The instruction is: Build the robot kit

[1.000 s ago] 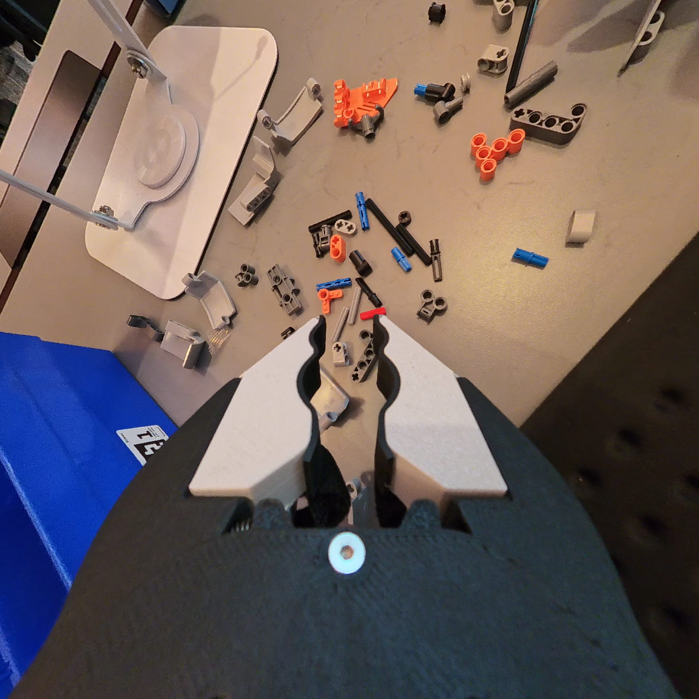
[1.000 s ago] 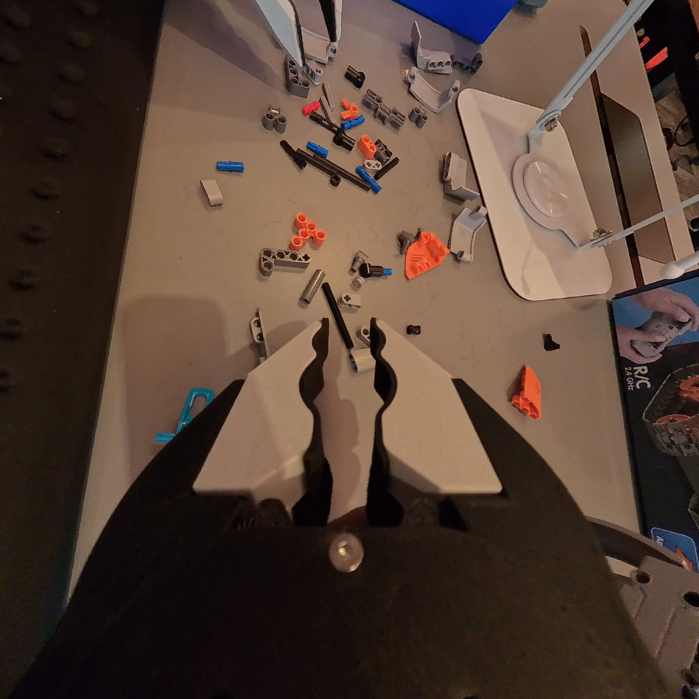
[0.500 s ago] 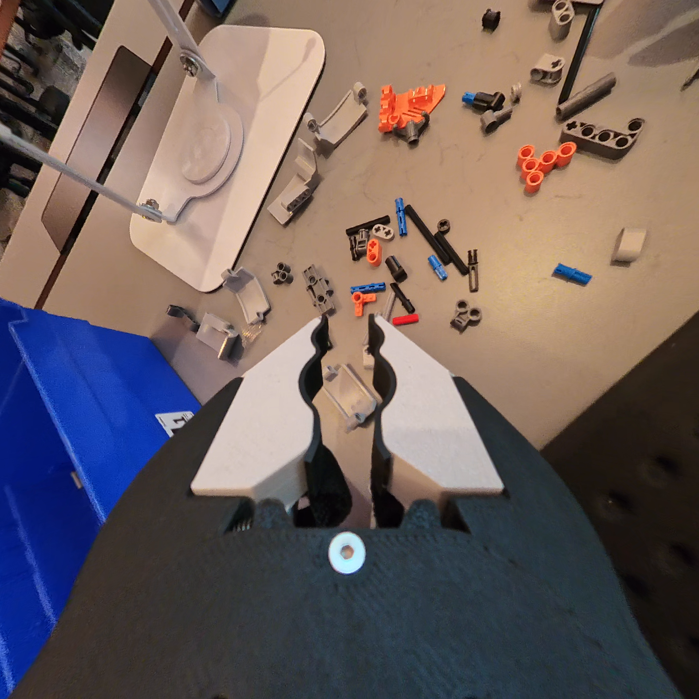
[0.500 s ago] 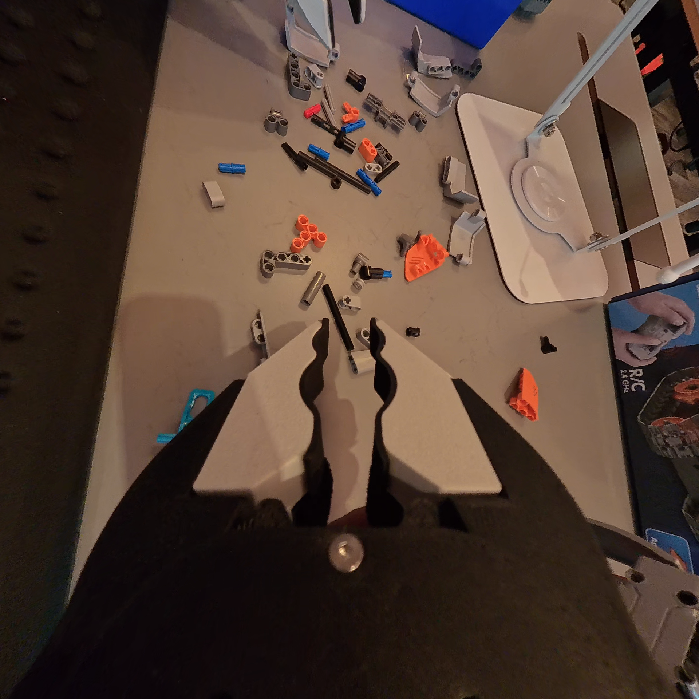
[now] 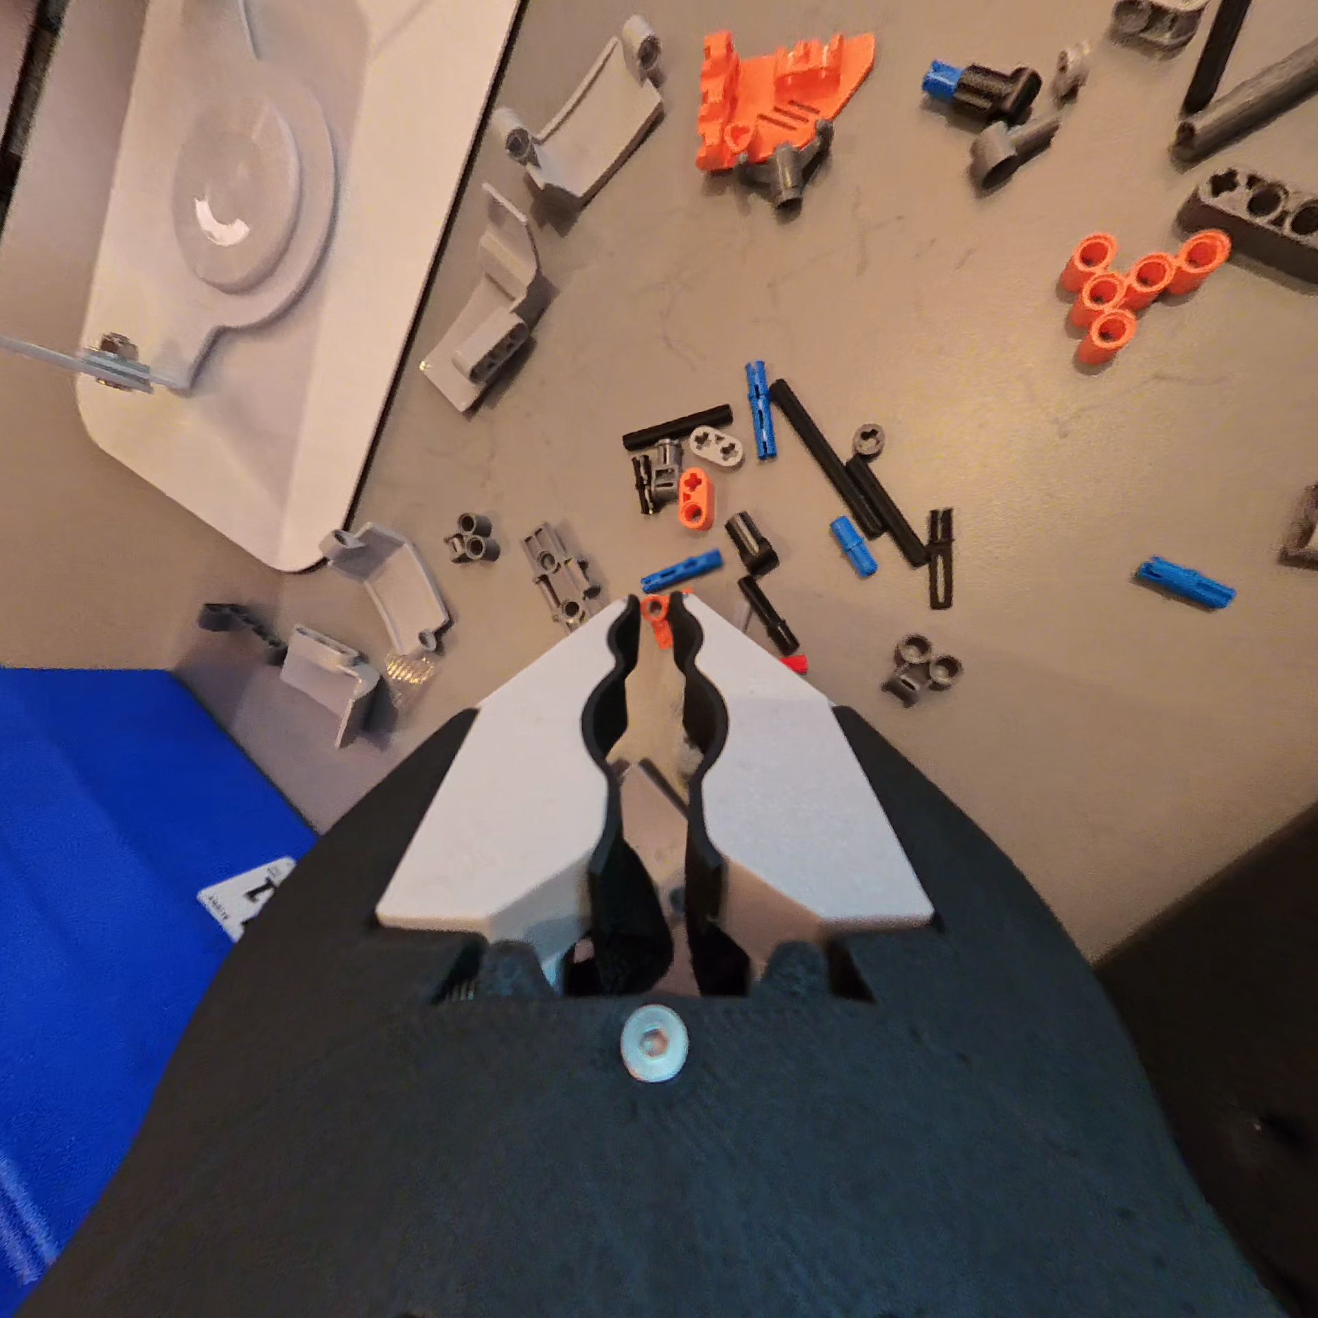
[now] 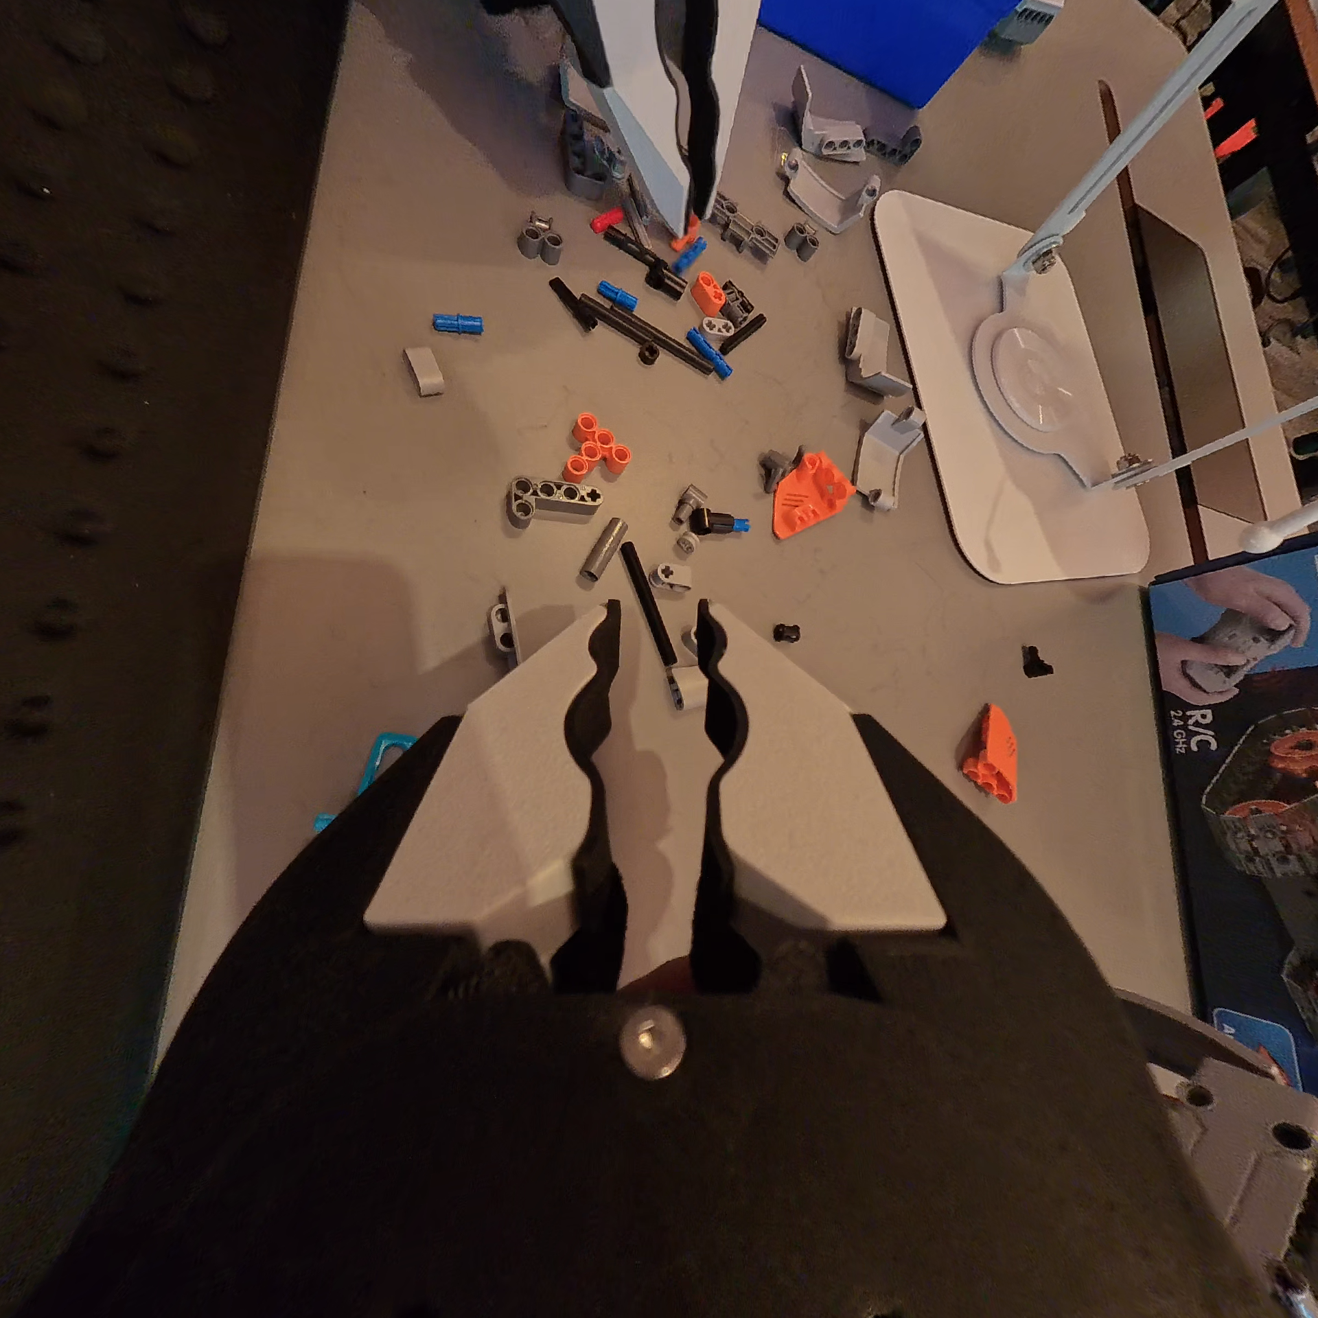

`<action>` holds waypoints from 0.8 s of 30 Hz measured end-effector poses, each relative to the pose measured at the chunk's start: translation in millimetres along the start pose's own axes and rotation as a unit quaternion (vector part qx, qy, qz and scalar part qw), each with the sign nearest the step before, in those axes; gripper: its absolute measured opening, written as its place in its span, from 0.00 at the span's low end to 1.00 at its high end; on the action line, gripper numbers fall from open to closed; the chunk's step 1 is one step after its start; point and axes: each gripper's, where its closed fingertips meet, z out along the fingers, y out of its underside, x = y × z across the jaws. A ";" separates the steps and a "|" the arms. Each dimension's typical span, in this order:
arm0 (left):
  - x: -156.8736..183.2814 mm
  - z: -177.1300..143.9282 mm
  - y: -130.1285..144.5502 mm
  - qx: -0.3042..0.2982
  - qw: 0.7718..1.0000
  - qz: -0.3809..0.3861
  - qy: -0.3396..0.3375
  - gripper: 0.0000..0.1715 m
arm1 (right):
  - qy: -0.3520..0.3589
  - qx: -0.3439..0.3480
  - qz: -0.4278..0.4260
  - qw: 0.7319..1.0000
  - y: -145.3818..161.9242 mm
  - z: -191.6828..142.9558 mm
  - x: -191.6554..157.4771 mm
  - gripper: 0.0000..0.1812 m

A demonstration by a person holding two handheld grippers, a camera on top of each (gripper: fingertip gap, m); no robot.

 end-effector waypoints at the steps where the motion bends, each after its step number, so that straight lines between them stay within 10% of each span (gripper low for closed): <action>1: -0.5 0.7 -1.2 0.005 1.000 -0.008 0.004 0.03 | 0.000 0.000 0.000 1.000 0.3 -0.1 0.1 0.10; 11: -0.7 -11.5 -11.9 0.064 0.998 -0.025 -0.007 0.03 | 0.005 0.029 0.003 1.000 -15.2 -0.6 -0.4 0.10; 24: 25.4 -99.7 -102.0 0.365 0.929 -0.056 -0.026 0.03 | 0.012 0.208 0.095 0.973 -103.7 -7.7 7.8 0.11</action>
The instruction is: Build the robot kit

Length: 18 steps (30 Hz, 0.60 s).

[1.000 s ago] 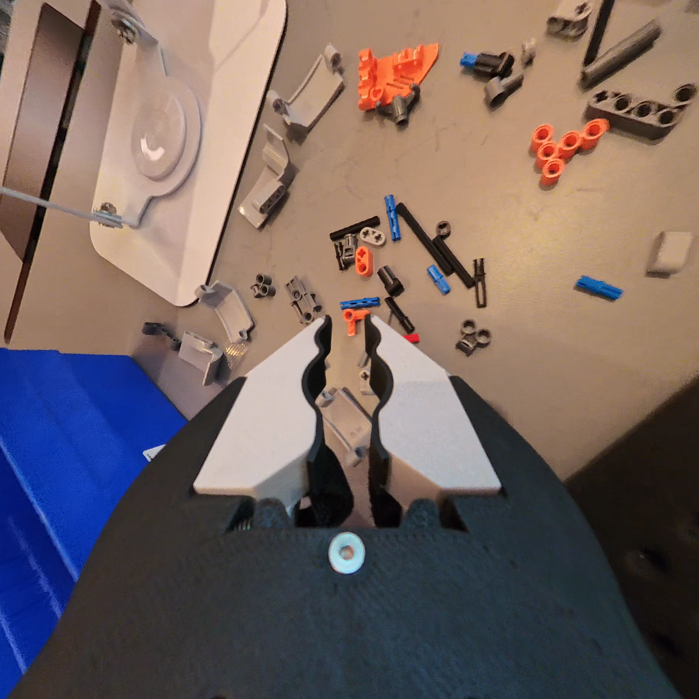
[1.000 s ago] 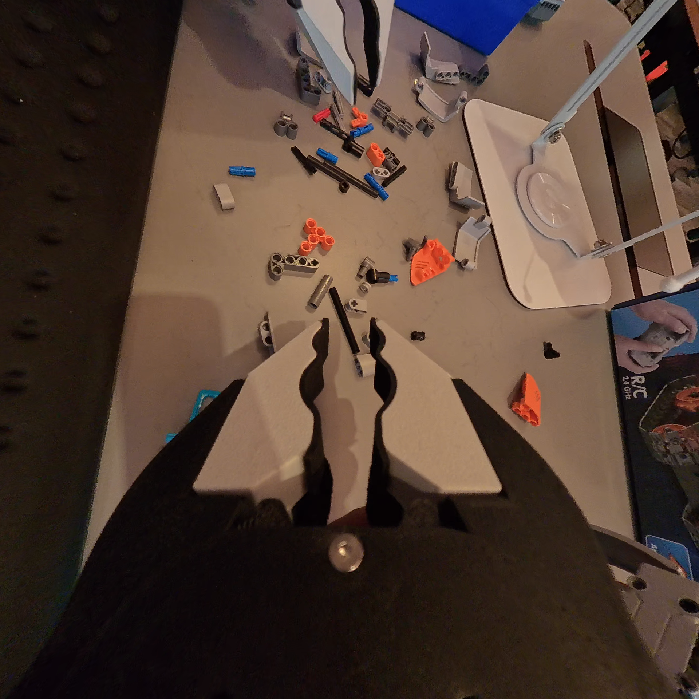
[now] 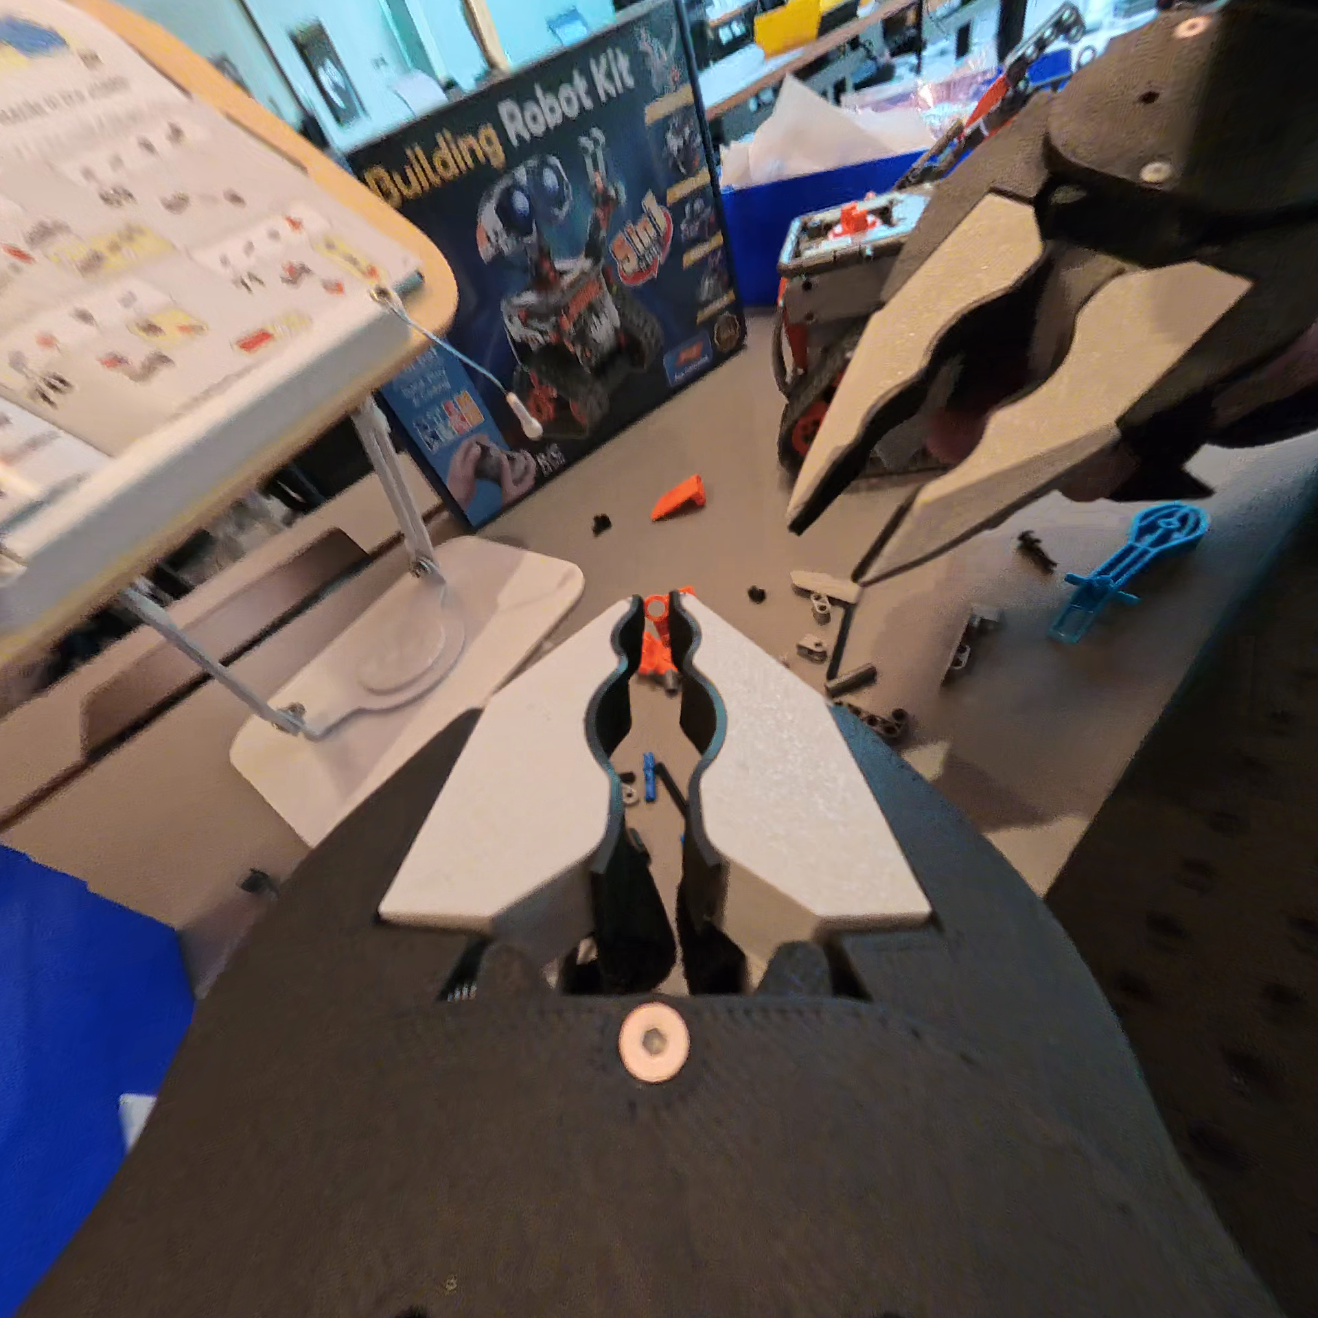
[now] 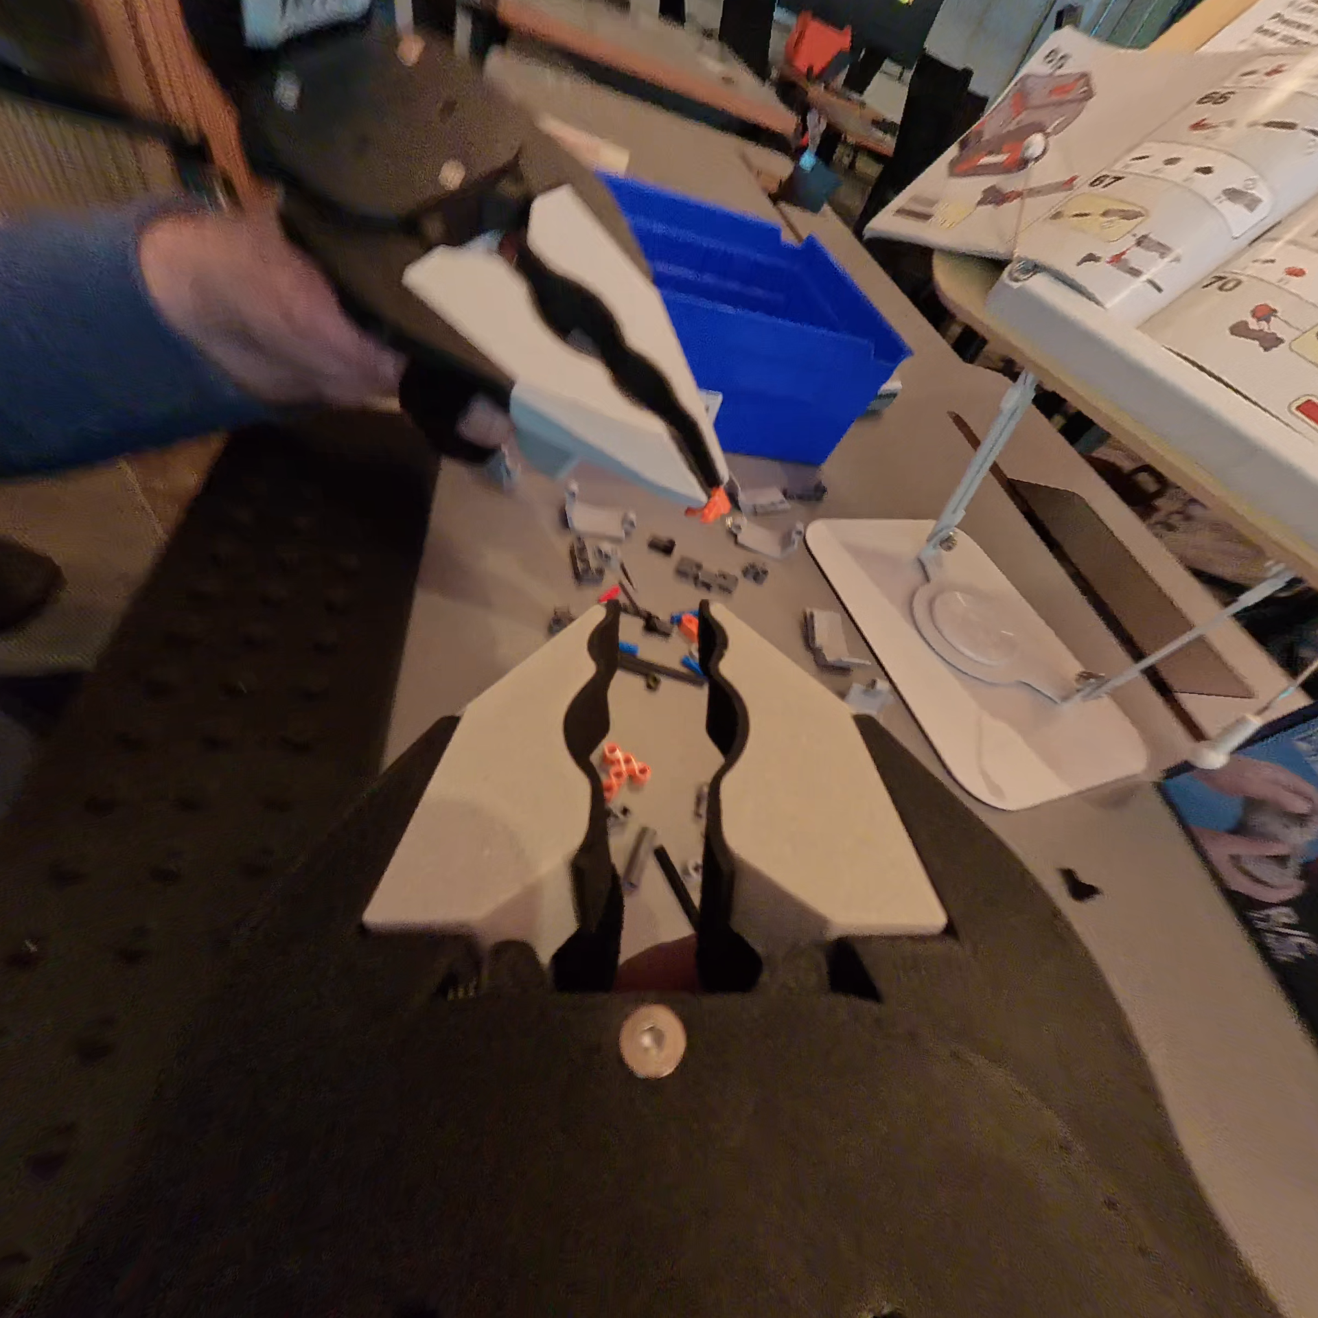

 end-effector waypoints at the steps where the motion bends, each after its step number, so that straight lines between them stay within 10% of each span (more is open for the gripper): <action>1: 0.1 -1.9 -4.8 0.014 1.000 0.023 -0.014 0.03 | -0.013 0.015 0.028 0.999 -5.4 -0.1 -0.1 0.11; 18: 20.5 -7.4 -34.7 0.085 0.973 0.190 -0.097 0.03 | -0.110 0.118 0.219 0.962 -30.8 2.6 4.9 0.04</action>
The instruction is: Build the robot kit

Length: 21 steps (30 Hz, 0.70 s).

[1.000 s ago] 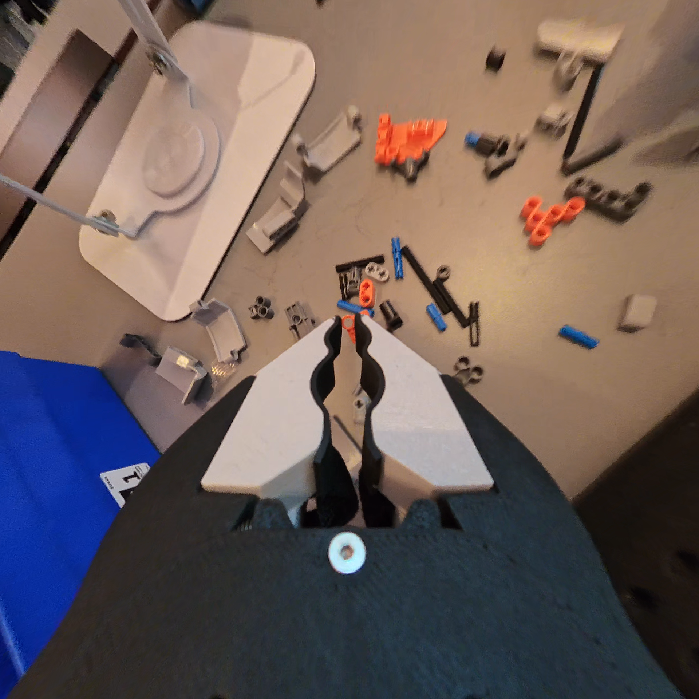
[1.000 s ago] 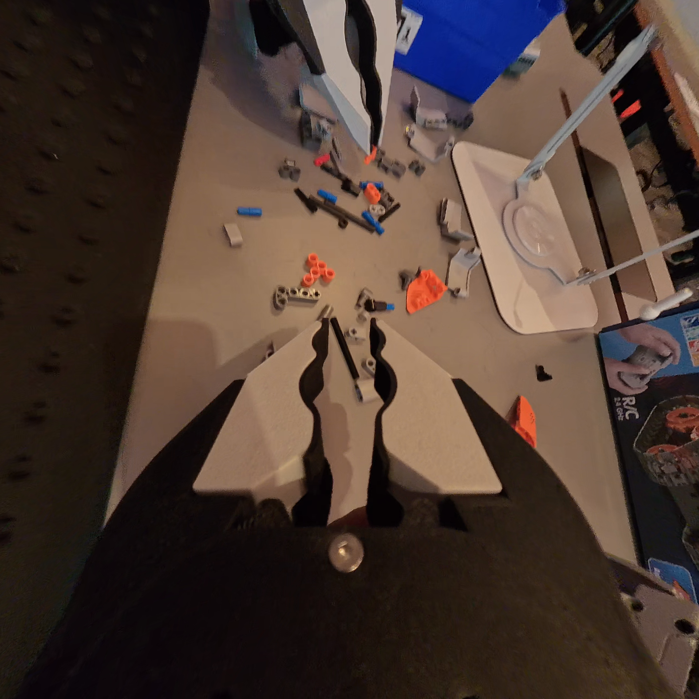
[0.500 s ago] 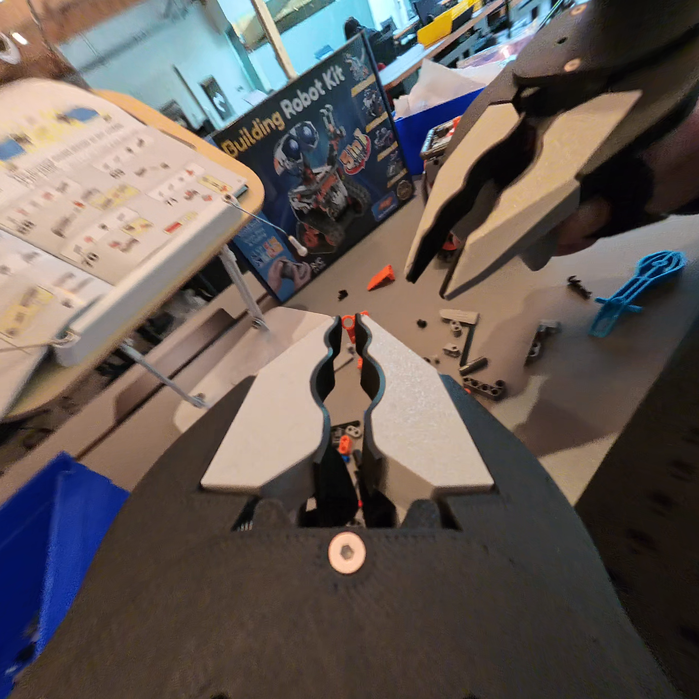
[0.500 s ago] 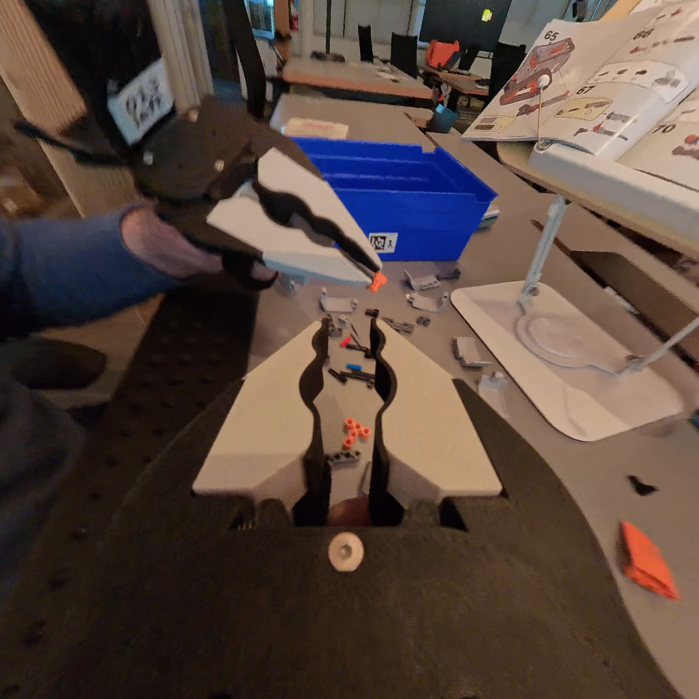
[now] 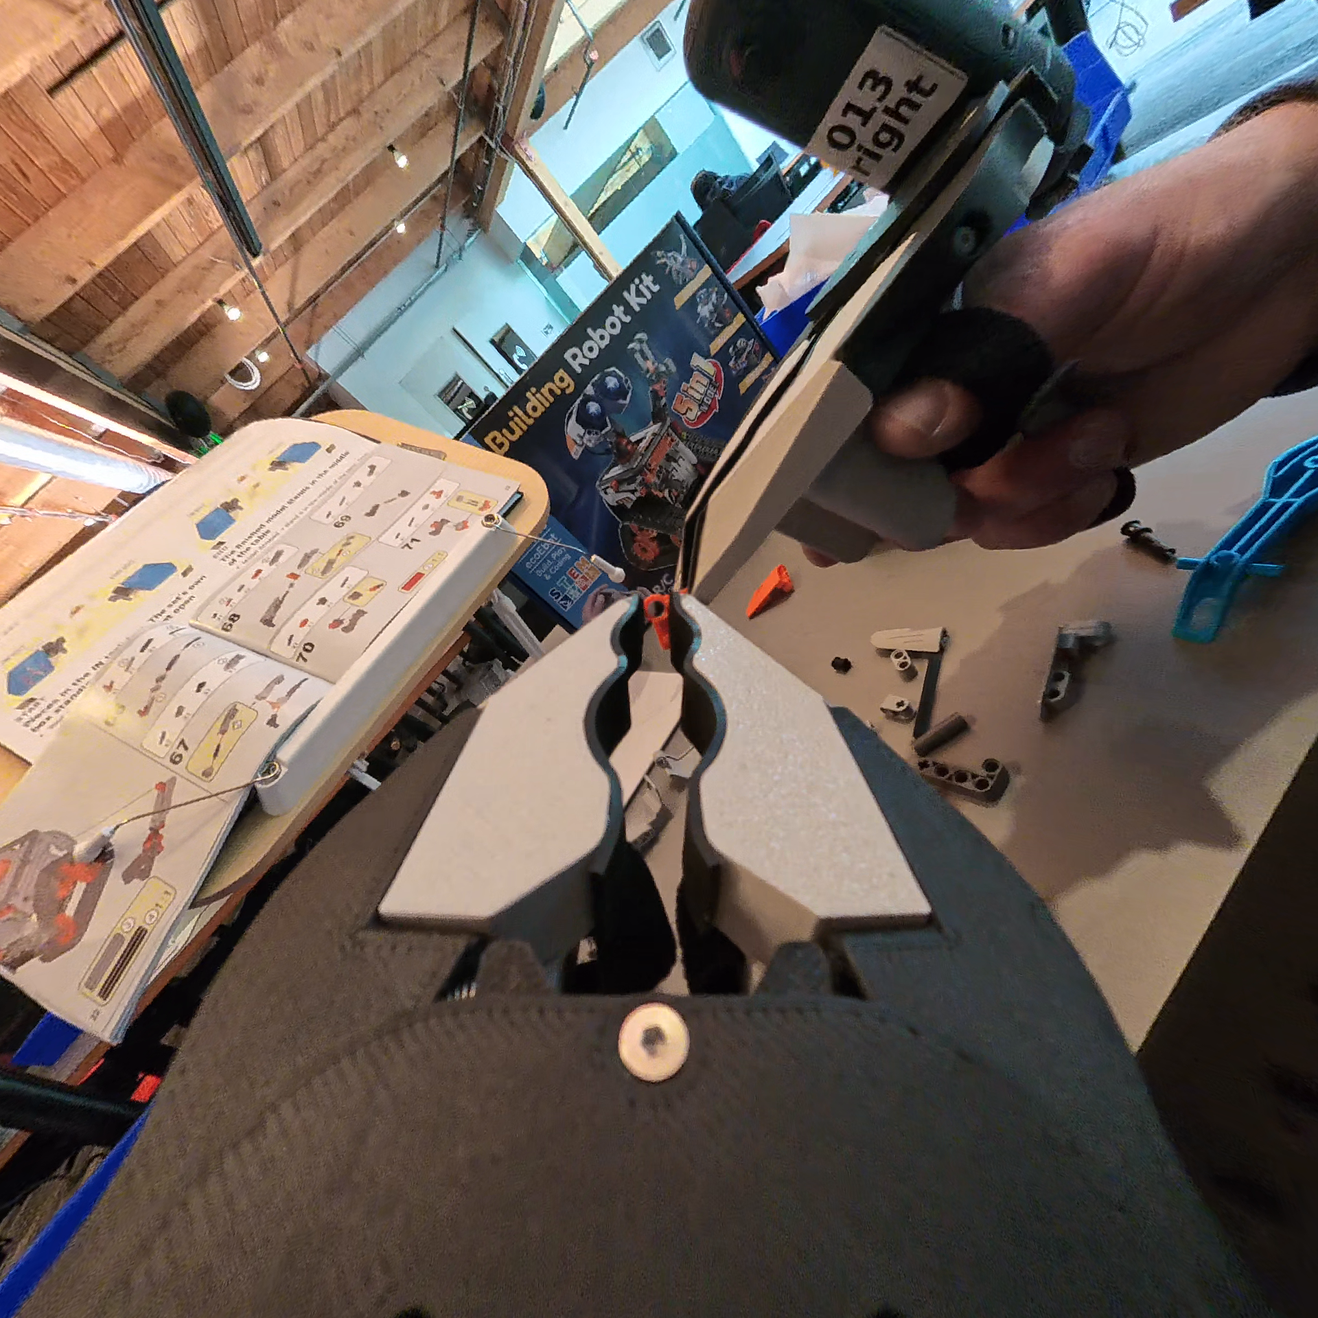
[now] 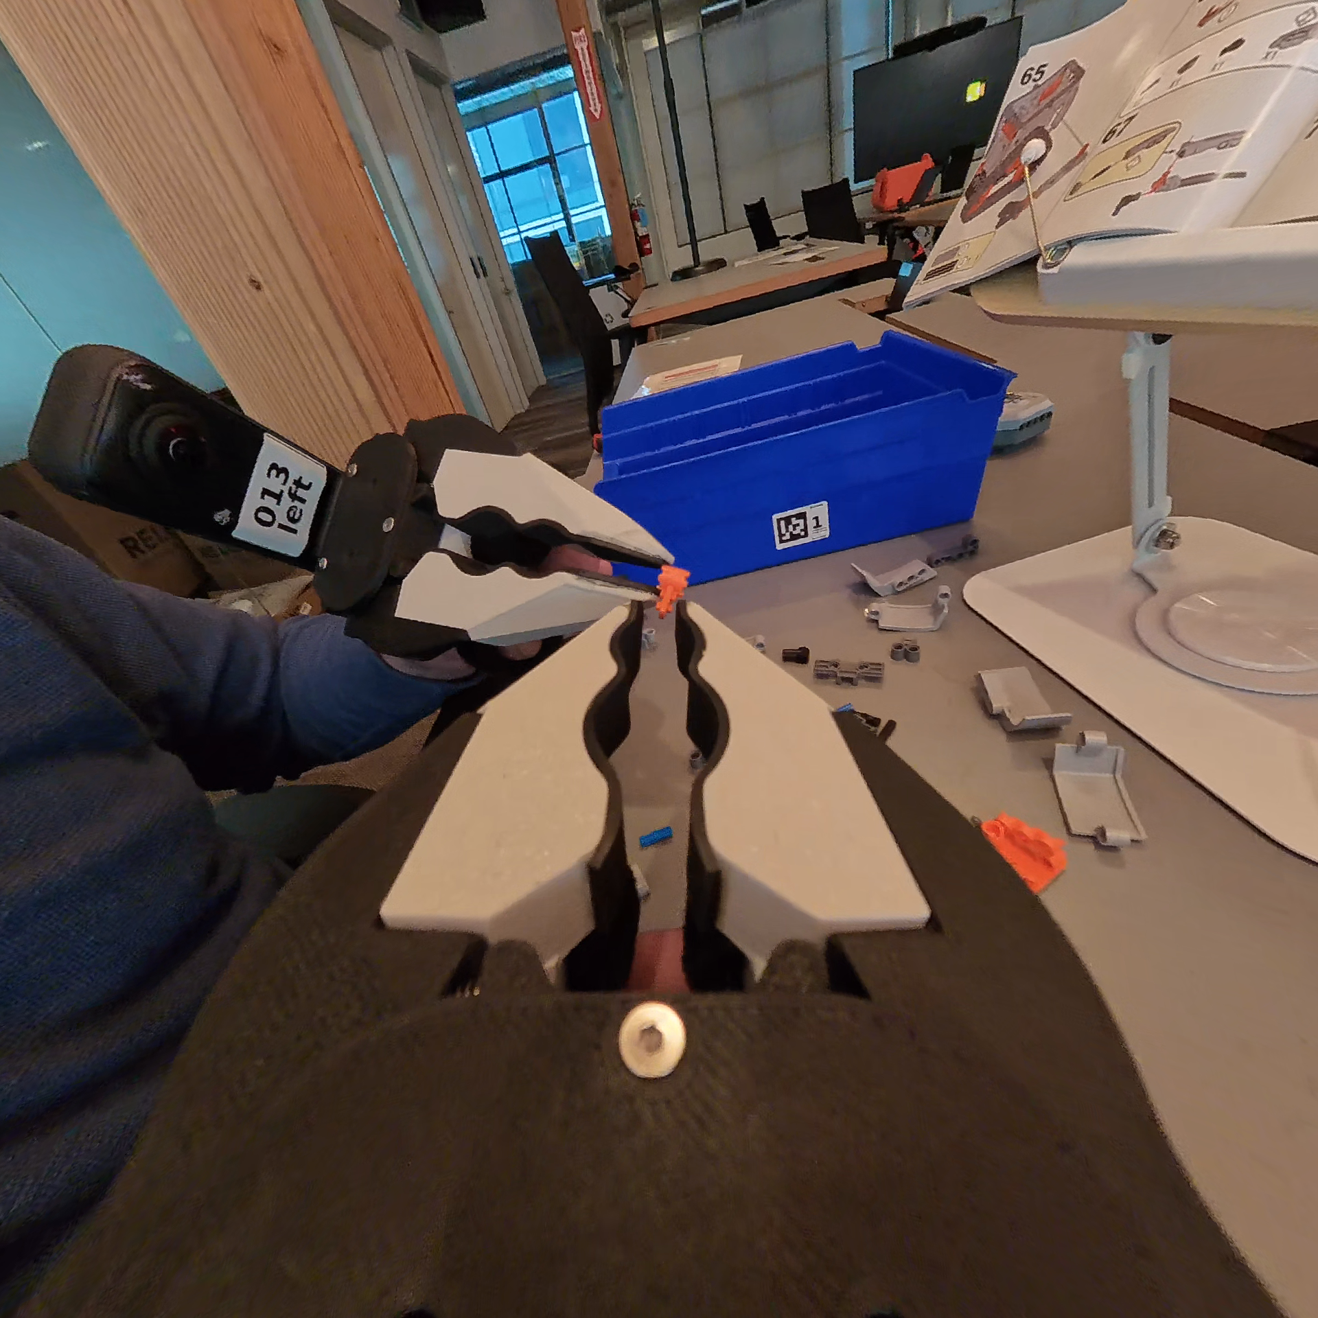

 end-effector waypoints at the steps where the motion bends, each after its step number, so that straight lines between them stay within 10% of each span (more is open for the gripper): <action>1: 0.2 -0.2 -0.9 0.003 1.000 -0.004 0.002 0.03 | -0.003 0.002 0.000 1.000 -0.7 -0.3 -1.0 0.03; 11: 1.9 -9.5 -17.9 0.062 0.996 -0.060 0.033 0.03 | -0.055 0.029 0.007 0.998 -6.2 -5.0 -16.2 0.00; 21: 10.1 -31.2 -0.4 0.010 0.991 -0.053 0.118 0.06 | -0.049 -0.096 -0.105 0.989 23.1 -4.8 -23.1 0.00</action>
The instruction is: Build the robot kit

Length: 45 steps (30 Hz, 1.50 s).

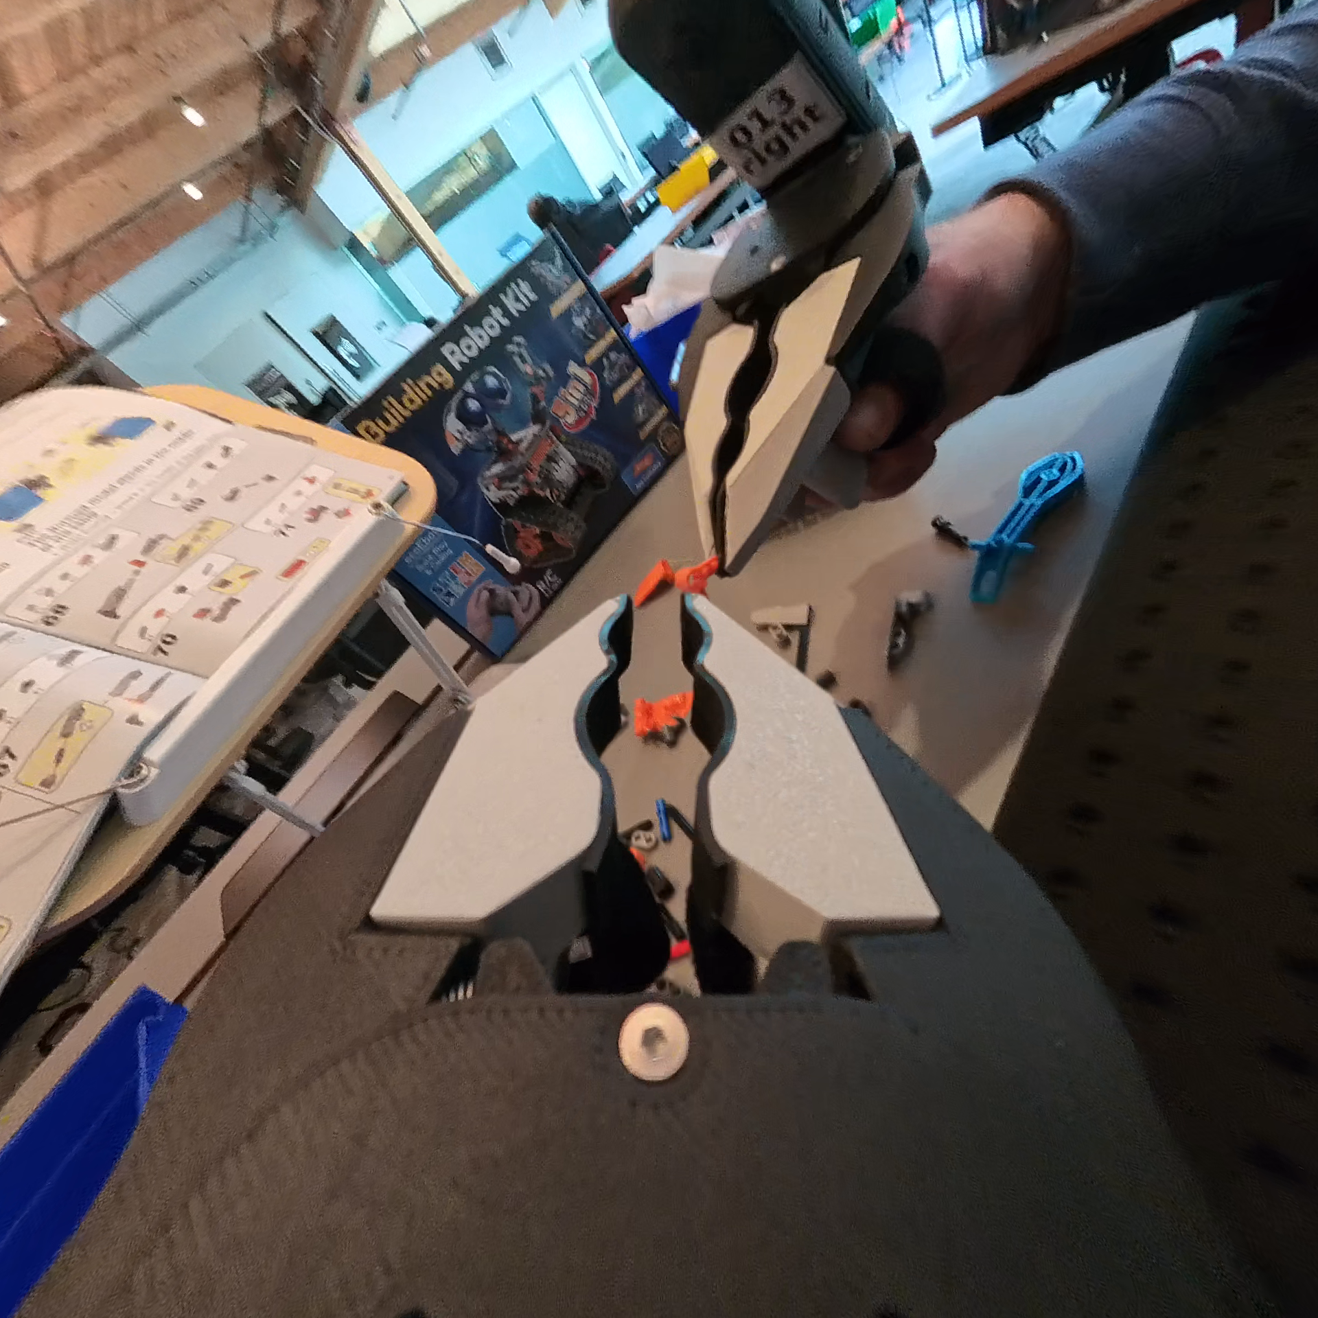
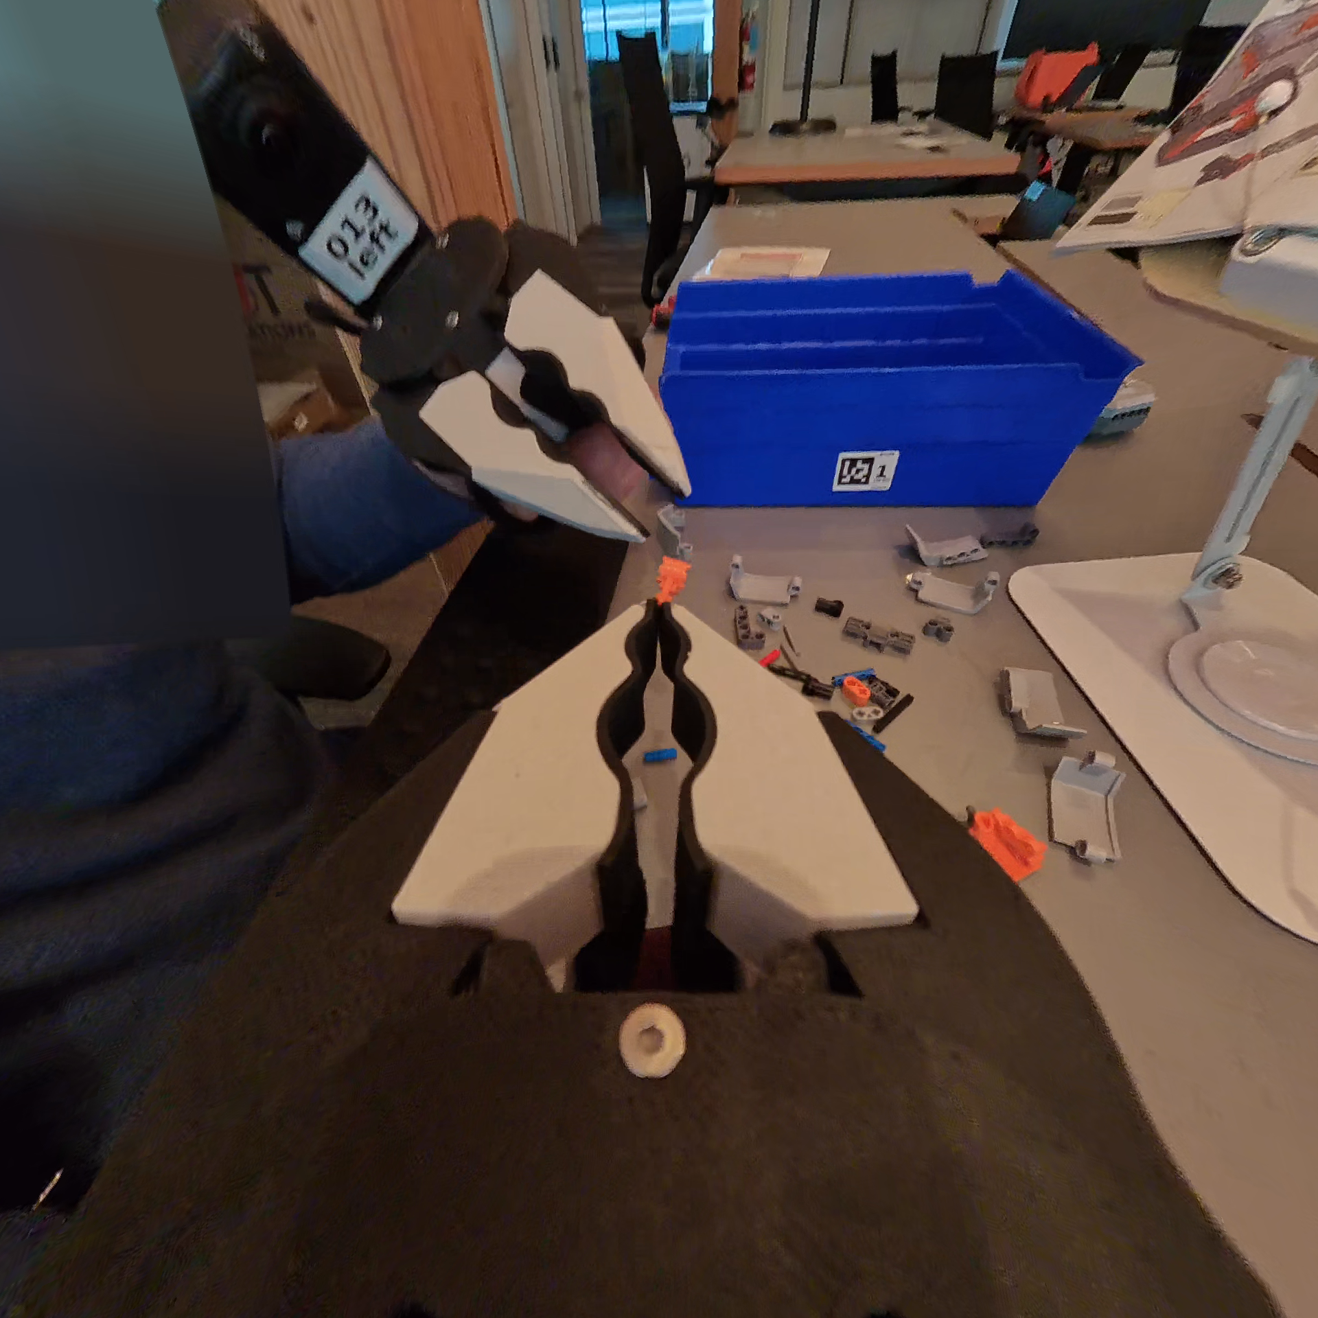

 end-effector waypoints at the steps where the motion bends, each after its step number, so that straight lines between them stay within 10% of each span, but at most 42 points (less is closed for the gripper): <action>1: 1.6 -2.5 2.8 -0.009 1.000 -0.005 0.012 0.07 | -0.007 -0.012 -0.006 1.000 3.5 2.1 -2.8 0.00; 19: 50.7 -3.7 31.5 -0.120 0.975 0.023 0.184 0.05 | -0.049 -0.186 -0.147 0.970 27.4 19.5 -27.2 0.00; 45: 16.9 4.2 -0.1 0.065 0.982 -0.162 0.079 0.03 | 0.004 -0.108 -0.117 0.987 9.9 19.7 -9.6 0.03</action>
